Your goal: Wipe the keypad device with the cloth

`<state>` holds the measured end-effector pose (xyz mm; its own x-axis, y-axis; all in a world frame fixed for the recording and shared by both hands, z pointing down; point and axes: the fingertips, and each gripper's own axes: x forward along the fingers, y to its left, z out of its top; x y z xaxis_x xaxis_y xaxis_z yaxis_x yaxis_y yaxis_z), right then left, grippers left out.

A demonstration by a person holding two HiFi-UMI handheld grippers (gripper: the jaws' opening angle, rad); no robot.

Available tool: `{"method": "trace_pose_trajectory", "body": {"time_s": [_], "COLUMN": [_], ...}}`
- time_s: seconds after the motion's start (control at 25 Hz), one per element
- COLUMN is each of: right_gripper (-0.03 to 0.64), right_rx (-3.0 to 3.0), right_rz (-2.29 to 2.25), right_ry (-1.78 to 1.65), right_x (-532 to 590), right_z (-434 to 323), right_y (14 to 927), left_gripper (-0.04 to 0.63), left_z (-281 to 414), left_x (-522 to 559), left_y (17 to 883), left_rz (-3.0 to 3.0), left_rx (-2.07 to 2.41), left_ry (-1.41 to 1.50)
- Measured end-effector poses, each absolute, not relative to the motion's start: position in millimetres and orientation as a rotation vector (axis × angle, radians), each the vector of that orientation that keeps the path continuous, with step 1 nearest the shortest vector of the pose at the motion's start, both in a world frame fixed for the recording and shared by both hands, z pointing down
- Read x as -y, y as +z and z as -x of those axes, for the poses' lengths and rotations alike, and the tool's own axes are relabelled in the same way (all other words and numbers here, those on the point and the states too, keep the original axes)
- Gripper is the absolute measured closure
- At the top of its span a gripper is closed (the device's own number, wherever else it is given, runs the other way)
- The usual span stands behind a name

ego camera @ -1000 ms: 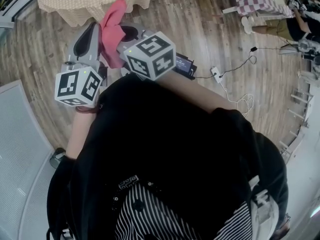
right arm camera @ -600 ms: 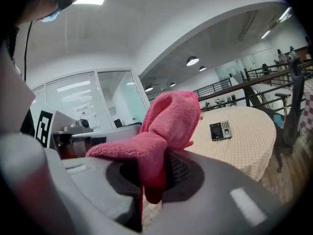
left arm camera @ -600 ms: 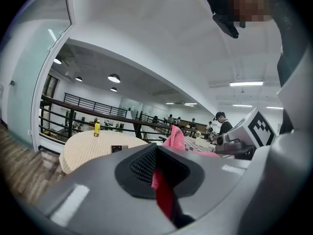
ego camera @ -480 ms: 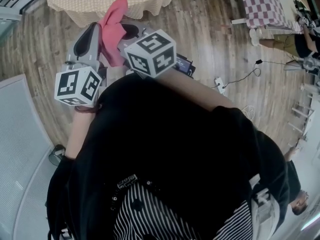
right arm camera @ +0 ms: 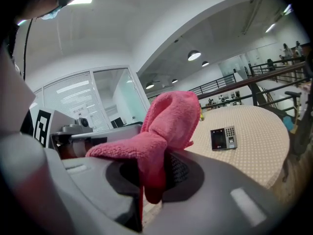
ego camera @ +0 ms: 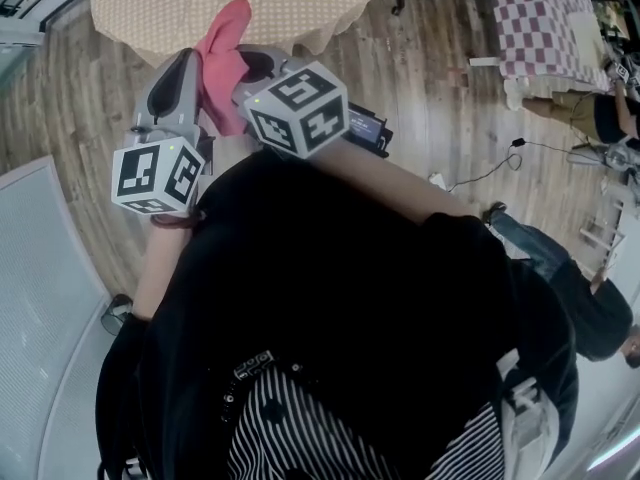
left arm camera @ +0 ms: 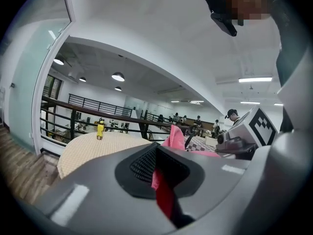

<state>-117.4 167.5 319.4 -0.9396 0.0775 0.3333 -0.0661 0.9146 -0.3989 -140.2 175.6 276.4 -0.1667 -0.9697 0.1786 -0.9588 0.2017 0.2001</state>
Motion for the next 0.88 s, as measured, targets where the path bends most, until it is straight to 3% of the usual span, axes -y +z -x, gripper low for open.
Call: {"method": "trace_pose_trajectory", "body": {"time_s": [0.44, 0.88], "right_gripper": [0.552, 0.552], "right_rx": [2.708, 2.679], "right_rz": [-0.005, 0.096], "right_ry": [0.605, 0.657], "right_x": [-15, 41], "right_z": [189, 201], "right_y": [310, 316], "left_gripper": [0.597, 0.596], "left_z": [211, 219], "left_x": [-23, 37], "left_y": [268, 271], "left_rz": [-1.839, -1.776], "left_rx": [2.170, 2.184], "left_ry": [-0.043, 0.008]}}
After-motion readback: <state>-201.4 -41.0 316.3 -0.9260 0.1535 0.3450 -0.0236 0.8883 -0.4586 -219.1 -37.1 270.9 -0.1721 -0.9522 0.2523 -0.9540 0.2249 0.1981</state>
